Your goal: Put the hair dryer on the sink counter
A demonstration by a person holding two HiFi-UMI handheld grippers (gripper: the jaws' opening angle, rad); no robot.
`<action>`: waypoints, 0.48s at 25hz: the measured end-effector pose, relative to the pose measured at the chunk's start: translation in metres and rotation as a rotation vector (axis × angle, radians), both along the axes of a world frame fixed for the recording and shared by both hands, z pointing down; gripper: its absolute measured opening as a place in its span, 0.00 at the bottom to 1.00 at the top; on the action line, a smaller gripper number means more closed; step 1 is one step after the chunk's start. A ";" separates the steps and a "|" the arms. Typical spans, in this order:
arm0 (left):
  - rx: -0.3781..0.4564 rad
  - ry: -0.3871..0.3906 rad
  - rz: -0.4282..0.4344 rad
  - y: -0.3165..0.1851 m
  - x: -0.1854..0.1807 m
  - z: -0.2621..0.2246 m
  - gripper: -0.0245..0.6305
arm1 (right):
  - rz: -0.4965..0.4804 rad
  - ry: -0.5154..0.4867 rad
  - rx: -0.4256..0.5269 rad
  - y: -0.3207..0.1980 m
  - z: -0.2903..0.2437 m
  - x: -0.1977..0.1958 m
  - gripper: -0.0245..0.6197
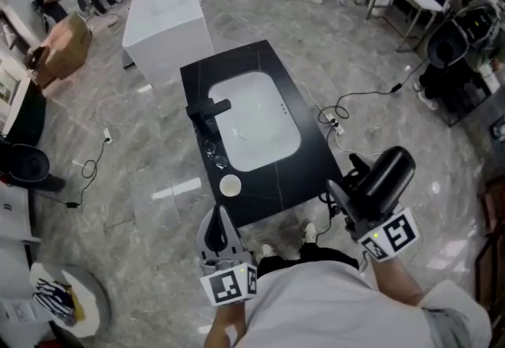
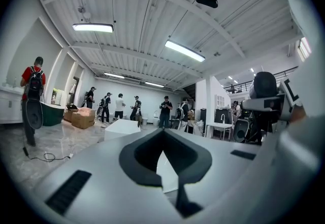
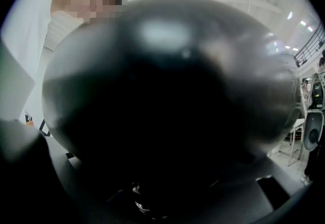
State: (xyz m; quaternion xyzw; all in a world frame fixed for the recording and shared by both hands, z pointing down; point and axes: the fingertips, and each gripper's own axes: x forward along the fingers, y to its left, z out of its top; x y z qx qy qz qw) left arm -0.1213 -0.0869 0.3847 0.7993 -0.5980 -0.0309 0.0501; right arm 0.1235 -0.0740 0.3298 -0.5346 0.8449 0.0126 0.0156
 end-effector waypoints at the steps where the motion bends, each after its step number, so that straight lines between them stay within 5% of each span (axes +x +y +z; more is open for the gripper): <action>1: 0.004 -0.002 -0.004 0.000 0.005 -0.002 0.04 | -0.006 -0.002 0.001 -0.002 -0.001 0.004 0.45; 12: 0.025 -0.023 -0.062 -0.007 0.029 -0.013 0.04 | -0.067 -0.024 0.017 -0.026 -0.006 0.030 0.45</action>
